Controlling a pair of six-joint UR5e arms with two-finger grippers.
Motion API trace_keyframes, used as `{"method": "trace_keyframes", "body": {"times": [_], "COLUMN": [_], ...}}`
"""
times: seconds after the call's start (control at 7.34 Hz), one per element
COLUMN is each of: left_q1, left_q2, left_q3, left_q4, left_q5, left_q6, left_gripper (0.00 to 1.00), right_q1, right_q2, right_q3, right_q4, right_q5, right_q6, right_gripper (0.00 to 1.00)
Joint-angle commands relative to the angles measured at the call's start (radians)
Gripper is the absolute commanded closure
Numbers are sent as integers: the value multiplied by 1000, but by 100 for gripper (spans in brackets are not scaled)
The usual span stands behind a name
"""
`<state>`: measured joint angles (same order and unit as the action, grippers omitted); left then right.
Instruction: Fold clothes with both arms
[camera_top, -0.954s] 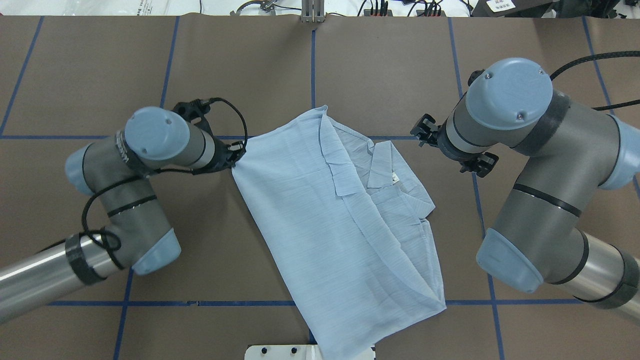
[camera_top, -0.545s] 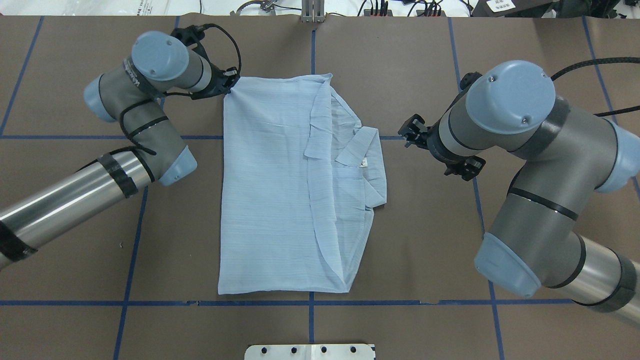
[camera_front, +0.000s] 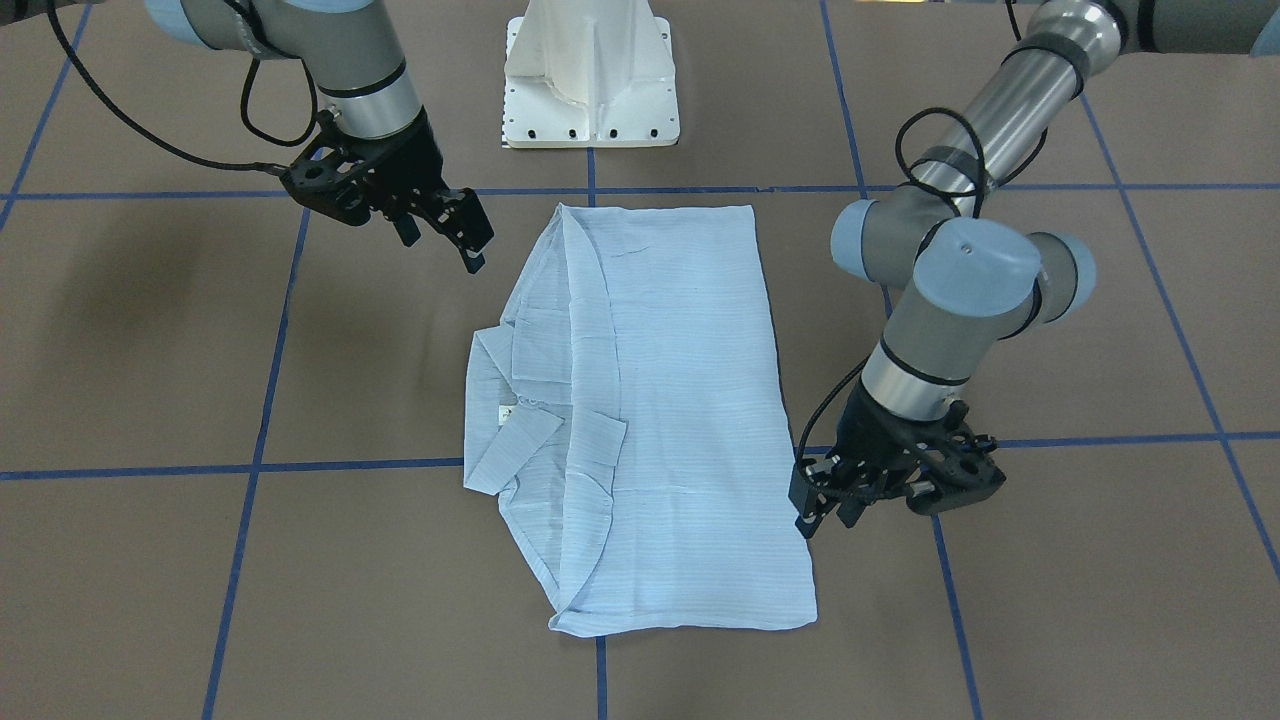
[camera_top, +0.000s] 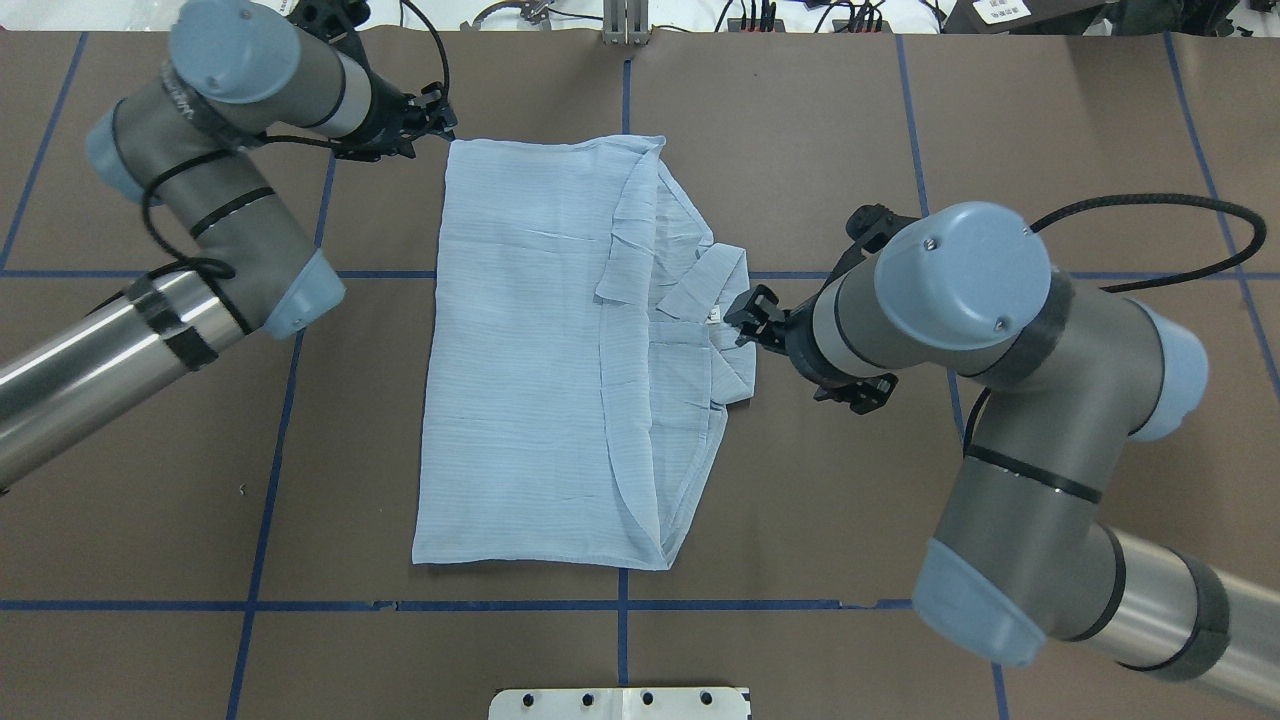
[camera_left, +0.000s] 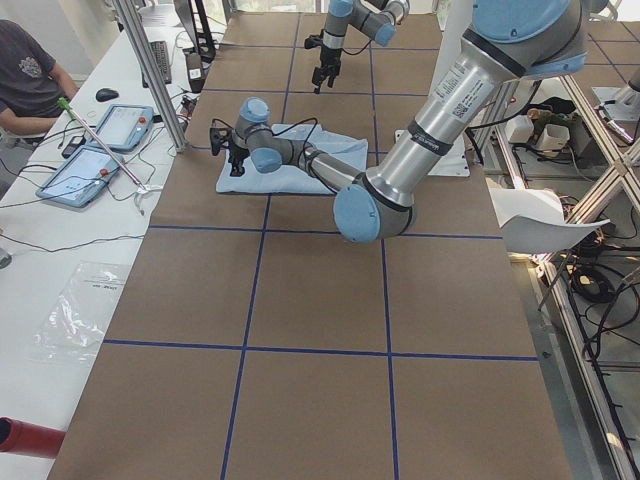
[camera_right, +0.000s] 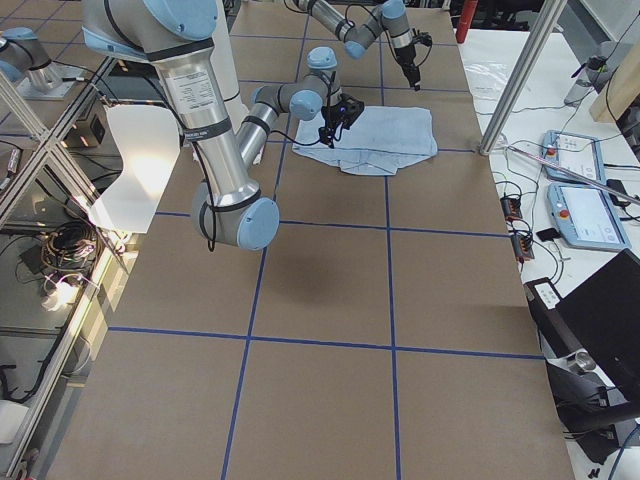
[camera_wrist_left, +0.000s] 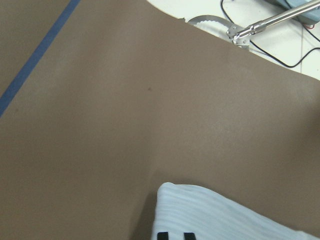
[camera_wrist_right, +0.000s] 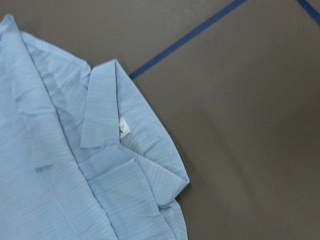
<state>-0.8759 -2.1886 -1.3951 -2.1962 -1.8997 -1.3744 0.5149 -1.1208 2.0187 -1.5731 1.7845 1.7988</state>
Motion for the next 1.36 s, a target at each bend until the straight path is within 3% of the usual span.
{"method": "trace_keyframes", "body": {"times": [0.0,0.14,0.55,0.95,1.23], "left_q1": [-6,-6,-12,-11,-9], "left_q2": [215,251,274,276,276], "left_q3": [-356,-383,-386,-383,-381], "left_q4": [105,111,112,112,112], "left_q5": [-54,-55,-53,-52,-52], "left_q6": [11,38,66,66,64], "left_gripper": [42,42,42,41,41], "right_q1": [-184,-252,-276,-276,-274], "right_q2": [28,67,220,277,274], "right_q3": [-32,-78,-219,-326,-333], "right_q4": [1,-2,-120,-136,-192], "right_q5": [-127,-186,-200,-200,-197], "right_q6": [-51,-146,-426,-645,-738], "right_gripper": [0,0,0,0,0]}}
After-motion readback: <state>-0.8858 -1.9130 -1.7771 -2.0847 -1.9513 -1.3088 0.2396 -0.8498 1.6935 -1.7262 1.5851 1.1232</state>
